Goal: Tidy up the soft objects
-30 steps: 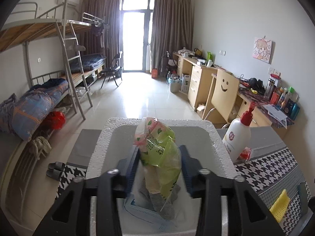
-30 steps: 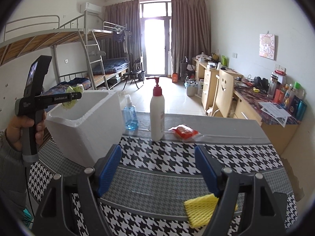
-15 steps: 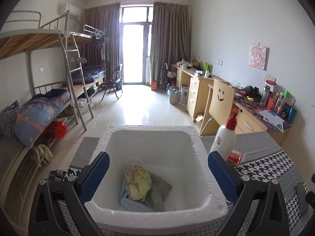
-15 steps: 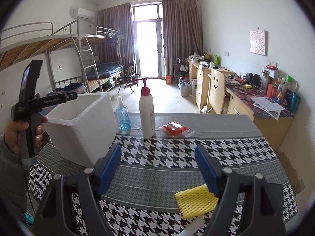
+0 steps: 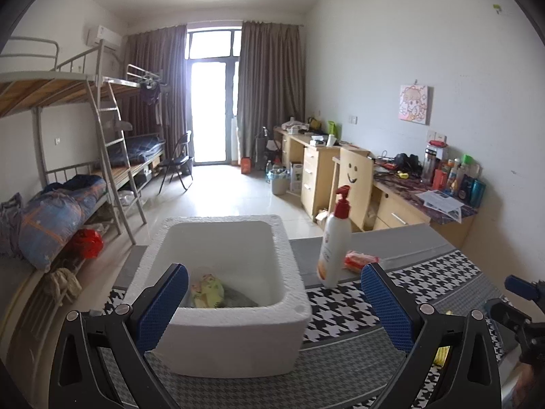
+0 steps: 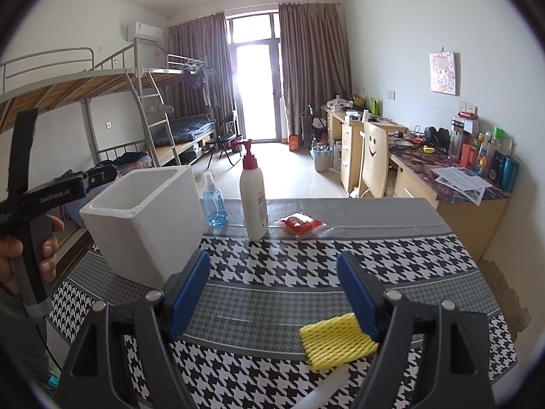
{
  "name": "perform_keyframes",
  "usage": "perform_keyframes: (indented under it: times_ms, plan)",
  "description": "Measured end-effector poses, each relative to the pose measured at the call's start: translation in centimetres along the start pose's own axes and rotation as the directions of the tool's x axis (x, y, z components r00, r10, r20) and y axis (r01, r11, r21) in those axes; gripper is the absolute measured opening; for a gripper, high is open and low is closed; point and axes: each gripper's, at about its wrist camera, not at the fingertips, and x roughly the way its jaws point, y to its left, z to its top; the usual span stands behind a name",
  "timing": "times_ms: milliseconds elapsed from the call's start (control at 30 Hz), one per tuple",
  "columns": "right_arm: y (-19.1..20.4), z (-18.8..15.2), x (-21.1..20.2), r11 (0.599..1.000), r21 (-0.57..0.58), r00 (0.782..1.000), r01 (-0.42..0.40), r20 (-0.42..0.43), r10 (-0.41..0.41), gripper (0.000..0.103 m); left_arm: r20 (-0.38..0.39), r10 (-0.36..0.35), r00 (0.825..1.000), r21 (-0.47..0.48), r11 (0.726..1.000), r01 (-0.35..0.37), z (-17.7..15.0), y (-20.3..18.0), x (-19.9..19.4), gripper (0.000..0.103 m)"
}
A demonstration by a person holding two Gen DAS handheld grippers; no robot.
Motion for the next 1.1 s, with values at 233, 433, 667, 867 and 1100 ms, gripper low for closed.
perform_keyframes:
  times_ms: [233,433,667,867,1100]
  plan:
    - [-0.3,-0.4,-1.1,1.0,0.008,1.0,0.01,0.016,-0.01,0.08,0.006,-0.04,0.999,0.018,0.999,0.04,-1.0,-2.0,-0.9,0.102]
    - [-0.8,-0.8,-2.0,0.999,0.015,0.999,0.029,0.026,-0.03,0.08,0.001,-0.092,0.996,0.029,0.995,0.092,-1.9,-3.5,-1.3,0.102]
    - [-1.7,-1.7,-3.0,0.996,0.033,0.996,0.077,0.036,-0.078,0.081,-0.004,-0.163,0.987,0.059,0.985,0.163,-2.9,-6.1,-1.2,0.102]
    - [-2.7,-2.5,-3.7,0.992,0.059,0.993,0.109,0.041,-0.112,0.081,-0.028,-0.211,0.977,0.07,0.975,0.212,-4.3,-8.1,-0.9,0.102]
    - [-4.0,-3.4,-4.7,0.987,0.073,0.989,0.14,0.039,-0.143,0.081,-0.05,-0.253,0.966,0.076,0.964,0.257,-5.5,-10.6,-0.7,0.102]
